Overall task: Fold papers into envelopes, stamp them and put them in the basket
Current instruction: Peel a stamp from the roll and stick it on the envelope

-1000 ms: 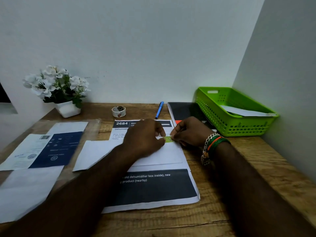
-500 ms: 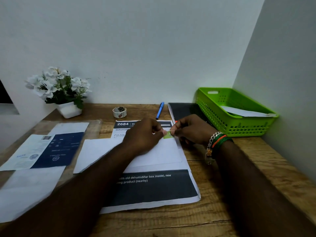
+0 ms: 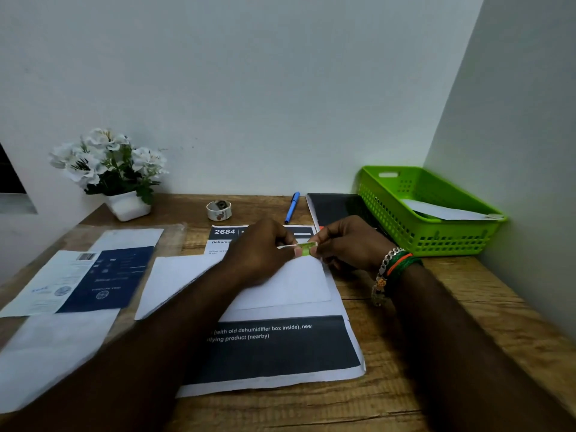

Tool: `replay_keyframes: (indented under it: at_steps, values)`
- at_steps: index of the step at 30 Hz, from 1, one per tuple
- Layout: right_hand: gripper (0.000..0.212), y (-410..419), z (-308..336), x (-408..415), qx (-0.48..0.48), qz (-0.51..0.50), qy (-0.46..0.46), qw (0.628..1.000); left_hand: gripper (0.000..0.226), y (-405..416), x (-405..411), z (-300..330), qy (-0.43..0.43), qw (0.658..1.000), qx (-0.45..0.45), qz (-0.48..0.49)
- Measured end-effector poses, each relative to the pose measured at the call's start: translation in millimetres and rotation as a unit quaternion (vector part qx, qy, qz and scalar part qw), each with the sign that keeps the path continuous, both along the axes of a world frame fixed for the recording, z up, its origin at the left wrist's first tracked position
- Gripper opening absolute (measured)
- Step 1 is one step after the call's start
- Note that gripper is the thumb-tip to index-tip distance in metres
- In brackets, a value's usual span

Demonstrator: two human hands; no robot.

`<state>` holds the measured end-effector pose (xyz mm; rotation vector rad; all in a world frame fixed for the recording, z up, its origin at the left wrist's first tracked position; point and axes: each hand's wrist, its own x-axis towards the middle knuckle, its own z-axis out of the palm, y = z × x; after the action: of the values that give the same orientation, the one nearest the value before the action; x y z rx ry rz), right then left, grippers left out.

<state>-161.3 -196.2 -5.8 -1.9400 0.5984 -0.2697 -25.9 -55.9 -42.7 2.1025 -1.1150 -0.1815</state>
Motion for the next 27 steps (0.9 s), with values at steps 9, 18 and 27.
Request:
replay_keyframes:
  at_steps: [9,18,27]
  values:
    - [0.012,1.0,1.1,-0.1,0.027,-0.024,0.001,0.999,0.044,-1.8,0.3,0.4,0.003,1.0,-0.011,0.022]
    - [0.019,-0.8,-0.9,-0.1,0.009,0.002,0.006,1.0,0.035,-1.3,1.6,2.1,-0.042,0.998,-0.018,0.04]
    - [0.014,-7.3,1.8,-1.9,0.033,-0.01,-0.028,0.999,0.029,29.8,40.8,17.7,-0.019,0.998,-0.002,0.058]
